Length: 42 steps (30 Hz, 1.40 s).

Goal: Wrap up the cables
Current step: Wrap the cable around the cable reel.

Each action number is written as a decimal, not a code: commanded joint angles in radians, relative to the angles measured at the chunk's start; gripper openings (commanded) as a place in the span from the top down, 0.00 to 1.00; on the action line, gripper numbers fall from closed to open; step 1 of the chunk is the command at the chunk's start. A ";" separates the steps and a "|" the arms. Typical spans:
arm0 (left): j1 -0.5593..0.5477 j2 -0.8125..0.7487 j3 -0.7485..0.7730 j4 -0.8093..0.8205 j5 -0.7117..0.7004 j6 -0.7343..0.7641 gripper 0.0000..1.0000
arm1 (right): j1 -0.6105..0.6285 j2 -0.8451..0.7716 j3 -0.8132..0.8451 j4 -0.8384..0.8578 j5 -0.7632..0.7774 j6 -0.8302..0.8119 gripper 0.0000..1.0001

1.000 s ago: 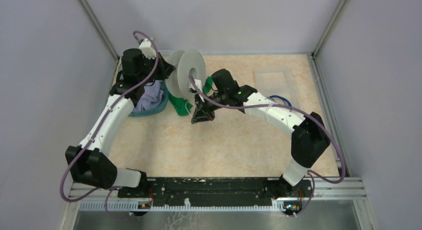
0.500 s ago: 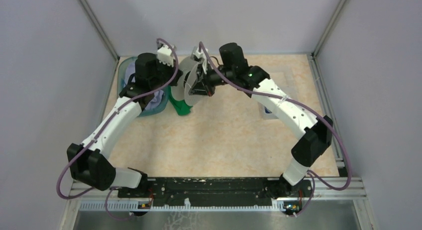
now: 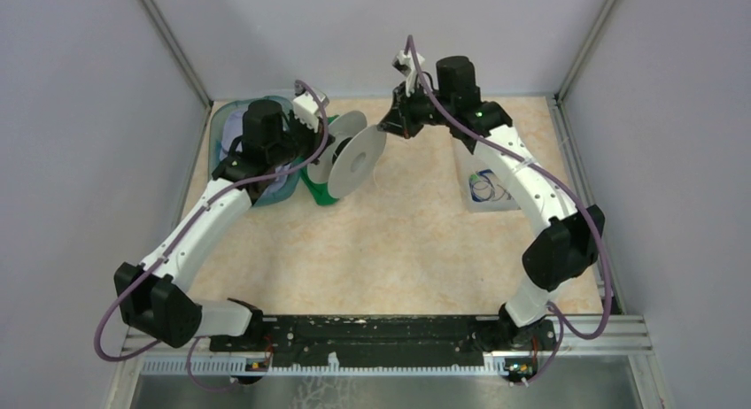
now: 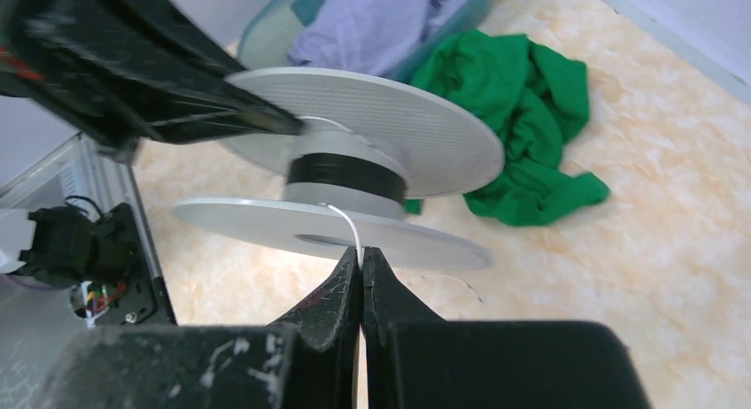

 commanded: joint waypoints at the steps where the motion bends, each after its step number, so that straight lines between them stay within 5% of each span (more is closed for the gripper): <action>1: -0.003 -0.056 0.005 0.038 0.081 0.017 1.00 | -0.058 -0.013 -0.044 0.056 0.050 -0.005 1.00; 24: 0.038 -0.087 0.042 0.023 0.156 -0.108 1.00 | -0.122 -0.065 -0.407 0.146 0.012 -0.110 0.78; 37: 0.071 -0.094 0.042 0.027 0.099 -0.151 1.00 | -0.131 -0.258 -0.531 0.177 0.029 -0.185 0.35; 42: 0.085 -0.092 0.044 0.031 0.122 -0.160 1.00 | -0.130 -0.309 -0.649 0.232 0.004 -0.233 0.30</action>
